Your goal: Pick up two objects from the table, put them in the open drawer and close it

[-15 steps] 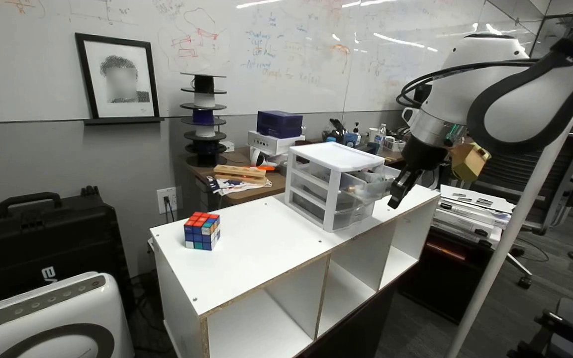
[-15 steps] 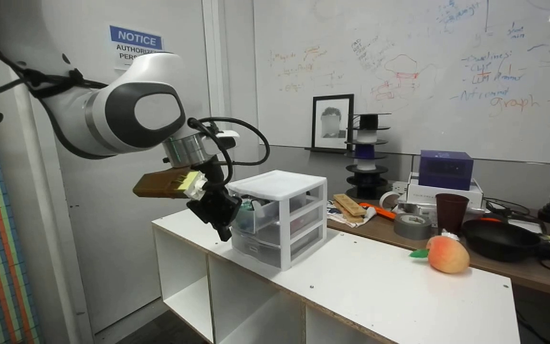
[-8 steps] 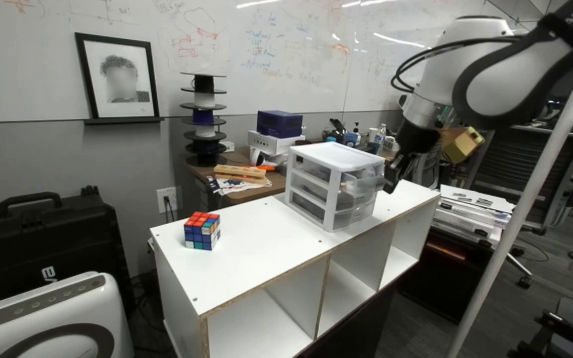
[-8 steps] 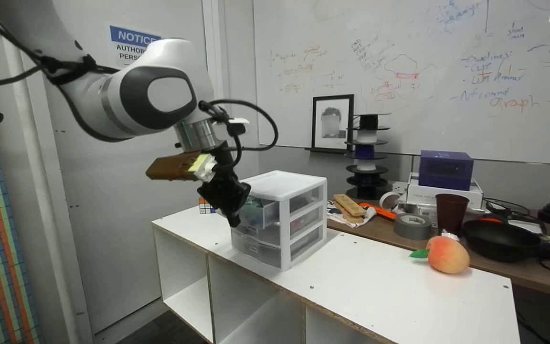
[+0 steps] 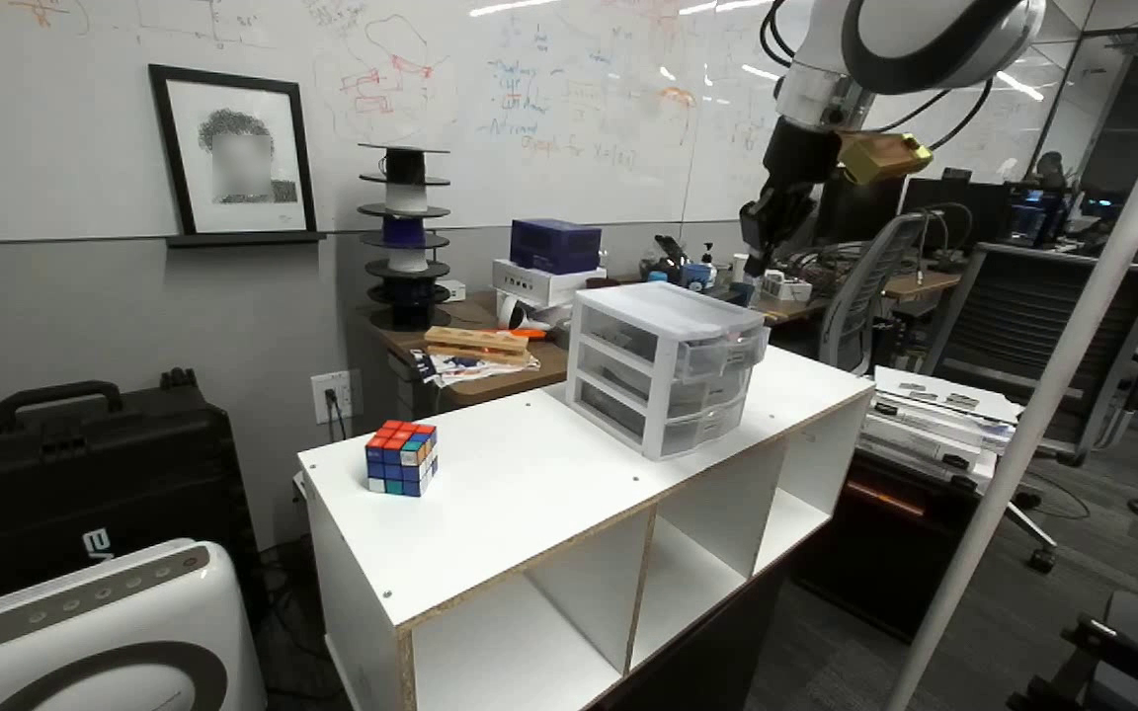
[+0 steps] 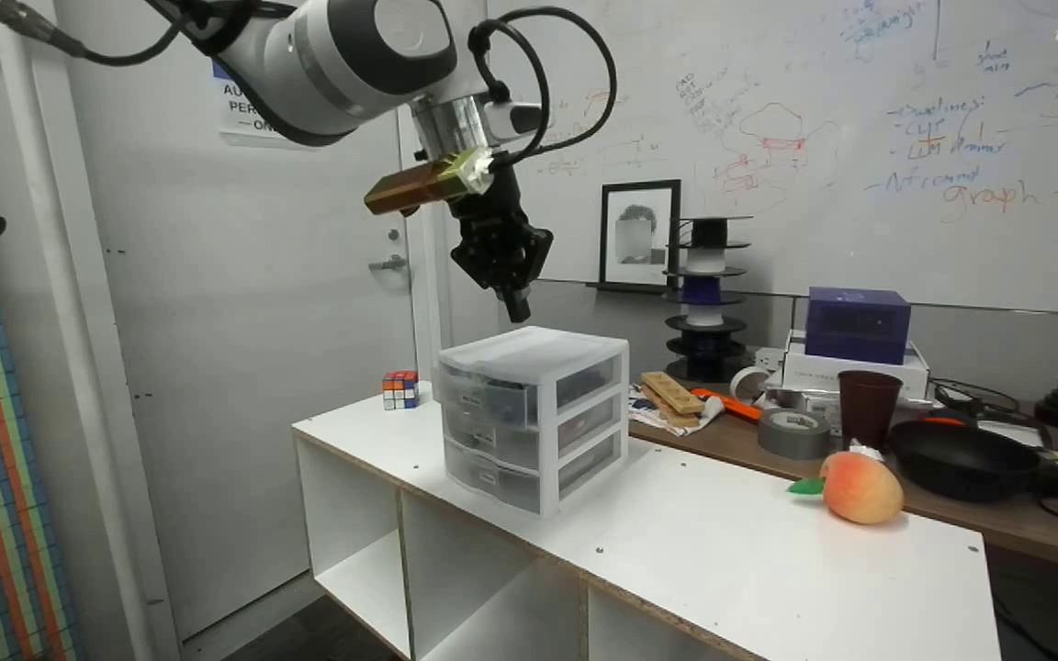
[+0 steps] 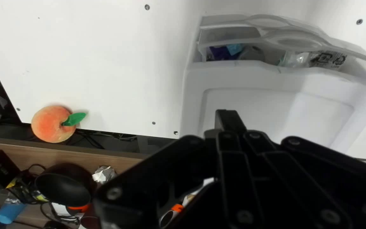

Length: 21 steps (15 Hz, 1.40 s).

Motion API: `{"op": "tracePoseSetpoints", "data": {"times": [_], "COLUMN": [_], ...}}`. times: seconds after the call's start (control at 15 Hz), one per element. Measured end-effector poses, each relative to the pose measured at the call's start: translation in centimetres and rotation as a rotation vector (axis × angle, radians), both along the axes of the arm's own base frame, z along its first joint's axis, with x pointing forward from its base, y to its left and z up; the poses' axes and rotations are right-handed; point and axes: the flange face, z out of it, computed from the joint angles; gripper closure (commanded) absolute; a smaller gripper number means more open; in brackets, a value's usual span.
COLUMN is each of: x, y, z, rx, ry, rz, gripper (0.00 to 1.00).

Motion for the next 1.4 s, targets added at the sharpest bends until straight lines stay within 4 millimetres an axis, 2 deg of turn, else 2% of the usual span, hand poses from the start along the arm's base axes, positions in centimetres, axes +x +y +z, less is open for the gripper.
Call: {"op": "tracePoseSetpoints", "data": {"times": [0.27,0.53,0.73,1.0,1.2,1.4], "x": [0.5,-1.1,-2.4,-2.7,-2.0,-0.8], "y": [-0.1,0.6,0.7,0.3,0.0,0.3], "z": [1.1,1.3,0.6,-3.1,-6.9,-9.6], "rx": [0.002,0.020,0.034,0.031,0.028,0.022], "ry": [0.055,0.183,0.284,0.356,0.362,0.329], "rz": [-0.010,0.031,0.084,0.136,0.175,0.223], "gripper": [1.00,1.00,1.00,1.00,1.00,1.00]}}
